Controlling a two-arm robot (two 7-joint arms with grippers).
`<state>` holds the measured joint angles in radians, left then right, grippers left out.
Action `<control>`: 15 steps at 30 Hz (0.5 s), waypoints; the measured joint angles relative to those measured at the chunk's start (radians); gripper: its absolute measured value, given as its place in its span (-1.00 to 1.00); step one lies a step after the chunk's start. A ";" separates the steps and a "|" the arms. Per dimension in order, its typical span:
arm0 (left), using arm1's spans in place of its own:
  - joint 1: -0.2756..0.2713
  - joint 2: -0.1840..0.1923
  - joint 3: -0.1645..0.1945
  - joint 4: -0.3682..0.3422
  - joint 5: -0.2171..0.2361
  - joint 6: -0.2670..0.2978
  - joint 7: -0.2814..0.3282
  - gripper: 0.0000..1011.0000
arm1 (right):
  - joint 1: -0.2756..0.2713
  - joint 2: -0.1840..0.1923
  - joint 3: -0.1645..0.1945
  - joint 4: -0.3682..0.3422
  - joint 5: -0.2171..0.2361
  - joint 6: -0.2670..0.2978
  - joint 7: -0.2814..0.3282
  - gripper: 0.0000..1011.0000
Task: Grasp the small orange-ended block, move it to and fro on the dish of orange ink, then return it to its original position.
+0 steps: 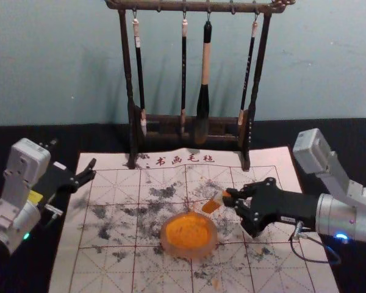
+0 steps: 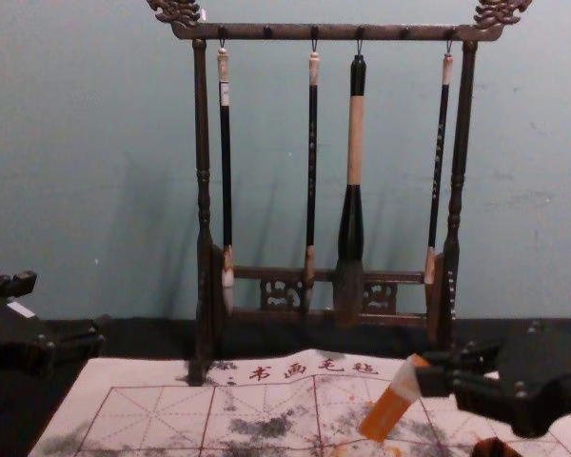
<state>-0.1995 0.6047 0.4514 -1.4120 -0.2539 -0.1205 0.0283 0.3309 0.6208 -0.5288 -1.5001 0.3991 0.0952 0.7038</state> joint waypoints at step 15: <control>0.000 0.000 0.000 0.000 0.000 0.000 0.000 0.98 | 0.047 0.020 -0.080 0.011 -0.019 0.029 0.048 -0.81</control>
<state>-0.1995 0.6047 0.4514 -1.4120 -0.2539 -0.1205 0.0283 0.3781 0.6411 -0.6092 -1.4888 0.3796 0.1238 0.7519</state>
